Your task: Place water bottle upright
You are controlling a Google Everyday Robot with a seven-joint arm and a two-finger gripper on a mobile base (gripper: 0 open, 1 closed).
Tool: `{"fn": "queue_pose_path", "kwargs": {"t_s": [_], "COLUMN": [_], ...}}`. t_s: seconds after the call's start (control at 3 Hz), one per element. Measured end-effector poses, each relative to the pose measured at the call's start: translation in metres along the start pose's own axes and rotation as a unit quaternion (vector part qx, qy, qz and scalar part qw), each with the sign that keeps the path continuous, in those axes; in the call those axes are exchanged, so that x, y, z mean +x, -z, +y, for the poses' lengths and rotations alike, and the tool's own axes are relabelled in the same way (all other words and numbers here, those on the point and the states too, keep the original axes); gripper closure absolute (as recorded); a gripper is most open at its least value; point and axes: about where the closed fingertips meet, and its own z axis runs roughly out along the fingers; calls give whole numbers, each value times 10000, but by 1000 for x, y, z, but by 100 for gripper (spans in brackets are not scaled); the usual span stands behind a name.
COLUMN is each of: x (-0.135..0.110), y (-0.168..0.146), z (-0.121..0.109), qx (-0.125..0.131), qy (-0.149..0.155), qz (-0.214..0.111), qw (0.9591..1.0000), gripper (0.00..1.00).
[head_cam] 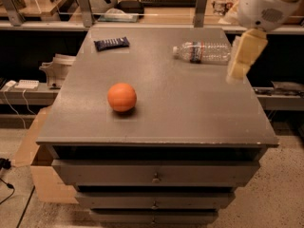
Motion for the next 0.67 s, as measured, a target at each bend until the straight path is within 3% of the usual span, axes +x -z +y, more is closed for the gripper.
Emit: {"fn": "queue_pose_path", "kwargs": {"t_s": [0.33,0.67], "x": [-29,-35], "y": [-8,-8], "z": [-49,-58], "qx": [440,610], "qy": [-81,-94], "qz": [-268,-368], "qw": [9986,9974], "gripper": [0,0]}}
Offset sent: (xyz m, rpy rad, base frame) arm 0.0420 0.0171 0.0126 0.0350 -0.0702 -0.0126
